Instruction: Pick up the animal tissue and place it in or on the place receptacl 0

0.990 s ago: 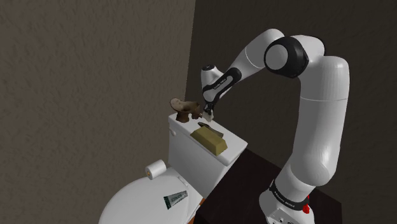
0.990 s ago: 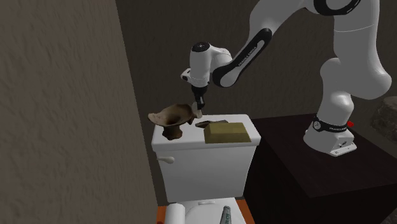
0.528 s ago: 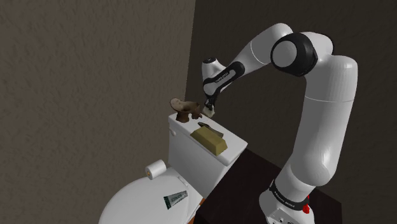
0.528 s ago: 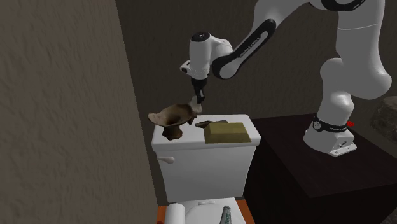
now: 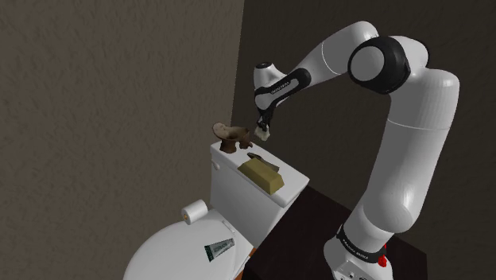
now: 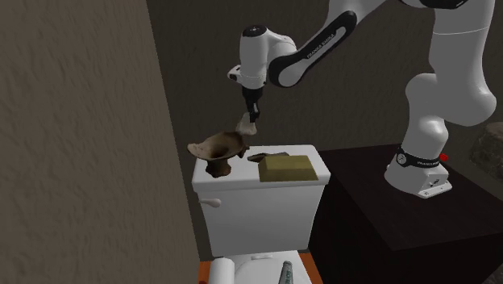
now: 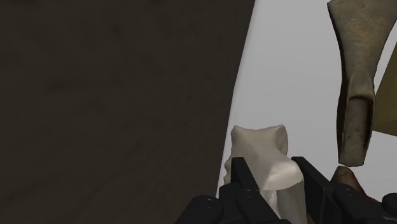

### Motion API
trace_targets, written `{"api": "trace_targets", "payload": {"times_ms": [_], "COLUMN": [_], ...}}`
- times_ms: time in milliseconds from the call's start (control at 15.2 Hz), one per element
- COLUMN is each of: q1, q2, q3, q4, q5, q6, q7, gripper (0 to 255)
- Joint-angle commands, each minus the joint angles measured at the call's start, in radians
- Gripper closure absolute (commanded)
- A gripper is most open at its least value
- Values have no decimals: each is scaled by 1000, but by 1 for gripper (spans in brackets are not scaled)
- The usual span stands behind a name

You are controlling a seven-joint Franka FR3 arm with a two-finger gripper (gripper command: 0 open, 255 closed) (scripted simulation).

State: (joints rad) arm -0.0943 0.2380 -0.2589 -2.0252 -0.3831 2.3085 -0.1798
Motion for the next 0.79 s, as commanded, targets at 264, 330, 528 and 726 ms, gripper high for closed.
{"api": "trace_targets", "payload": {"times_ms": [264,330,528,726], "q1": [3,3,5,7], "q2": [-45,-52,-70,-87], "q3": [2,2,3,4], "q4": [30,36,54,74], "q5": [8,10,14,17], "q6": [-72,-84,-119,-154], "q7": [-26,-29,-41,-52], "gripper": [255,255,255,255]}}
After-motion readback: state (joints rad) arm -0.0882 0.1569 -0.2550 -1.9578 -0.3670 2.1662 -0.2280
